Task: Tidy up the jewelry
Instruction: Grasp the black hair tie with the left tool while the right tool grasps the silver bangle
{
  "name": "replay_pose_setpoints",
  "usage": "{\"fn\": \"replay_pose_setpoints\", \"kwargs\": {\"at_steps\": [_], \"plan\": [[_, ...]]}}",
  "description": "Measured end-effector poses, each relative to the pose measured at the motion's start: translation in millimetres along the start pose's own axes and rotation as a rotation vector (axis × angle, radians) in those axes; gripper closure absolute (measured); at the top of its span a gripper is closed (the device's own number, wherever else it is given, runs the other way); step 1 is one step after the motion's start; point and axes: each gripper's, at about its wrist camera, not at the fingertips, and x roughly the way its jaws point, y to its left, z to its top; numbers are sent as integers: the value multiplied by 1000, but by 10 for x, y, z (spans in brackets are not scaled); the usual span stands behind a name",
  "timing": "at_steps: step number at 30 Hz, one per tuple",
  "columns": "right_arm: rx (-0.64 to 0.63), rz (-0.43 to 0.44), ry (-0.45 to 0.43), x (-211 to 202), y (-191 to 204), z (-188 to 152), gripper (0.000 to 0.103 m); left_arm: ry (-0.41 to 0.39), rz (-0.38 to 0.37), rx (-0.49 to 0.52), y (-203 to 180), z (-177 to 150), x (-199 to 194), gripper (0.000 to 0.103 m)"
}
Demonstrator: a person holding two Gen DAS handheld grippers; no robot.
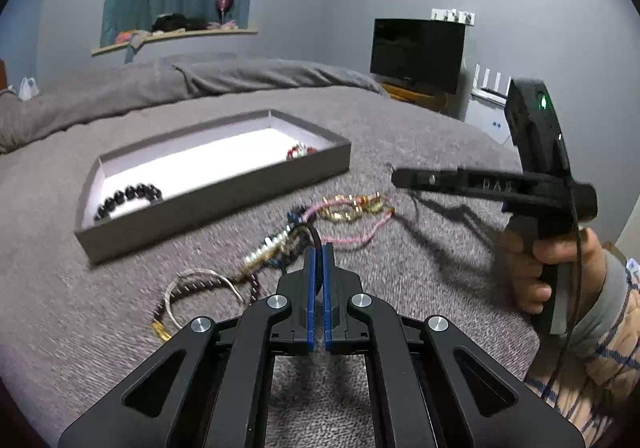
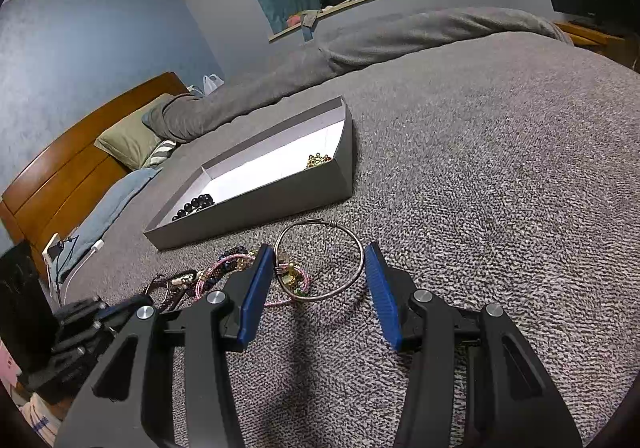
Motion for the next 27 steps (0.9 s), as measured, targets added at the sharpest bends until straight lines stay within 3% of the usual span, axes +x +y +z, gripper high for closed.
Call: {"fn": "replay_pose_setpoints", "kwargs": {"at_steps": [7, 18, 27], "plan": [[-16, -10, -3, -9, 24, -1, 56, -27, 102, 34, 90, 183, -129, 99], [-48, -35, -6, -24, 98, 8, 56, -114, 144, 19, 273, 331, -274, 99], [-148, -40, -35, -70, 359, 190, 56, -127, 164, -18, 455, 457, -210, 99]]}}
